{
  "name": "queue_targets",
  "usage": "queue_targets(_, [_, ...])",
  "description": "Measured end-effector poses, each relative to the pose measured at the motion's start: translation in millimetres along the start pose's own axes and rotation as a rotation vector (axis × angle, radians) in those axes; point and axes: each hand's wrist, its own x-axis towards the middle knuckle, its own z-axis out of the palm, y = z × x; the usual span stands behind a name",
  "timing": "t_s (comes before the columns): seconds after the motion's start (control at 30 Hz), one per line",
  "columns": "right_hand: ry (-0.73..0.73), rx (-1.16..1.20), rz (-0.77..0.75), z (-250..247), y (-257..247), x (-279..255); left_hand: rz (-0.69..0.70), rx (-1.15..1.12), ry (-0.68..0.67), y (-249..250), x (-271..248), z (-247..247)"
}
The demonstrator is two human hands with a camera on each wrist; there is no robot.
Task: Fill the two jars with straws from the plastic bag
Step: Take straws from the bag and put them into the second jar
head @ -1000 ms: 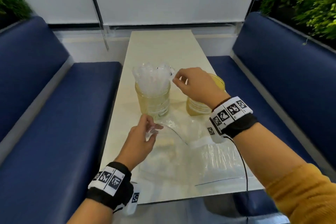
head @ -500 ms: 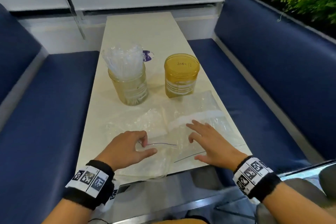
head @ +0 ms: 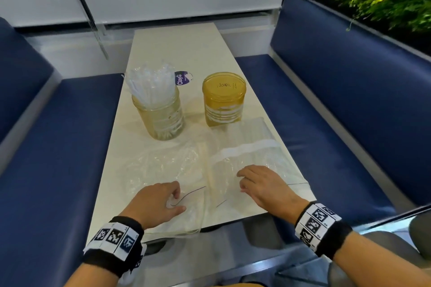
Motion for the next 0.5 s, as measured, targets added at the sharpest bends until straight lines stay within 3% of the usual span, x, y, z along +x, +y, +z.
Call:
queue_targets(0.2, [0.124,0.022,0.163,-64.3,16.3,30.5,0.013,-0.022,-0.012,14.4,1.4,1.7])
queue_targets(0.33, [0.052,-0.040,0.273,-114.4,27.6,69.8,0.018,-0.217,-0.022,36.6,12.3,-4.9])
queue_targets(0.4, [0.004,-0.077,0.275,-132.9,29.9,91.0,0.052,-0.327,0.037,49.2,16.6,-15.3])
queue_targets(0.5, [-0.034,-0.157,0.215,-159.1,30.5,122.8,0.092,-0.498,0.236,63.5,18.3,-39.6])
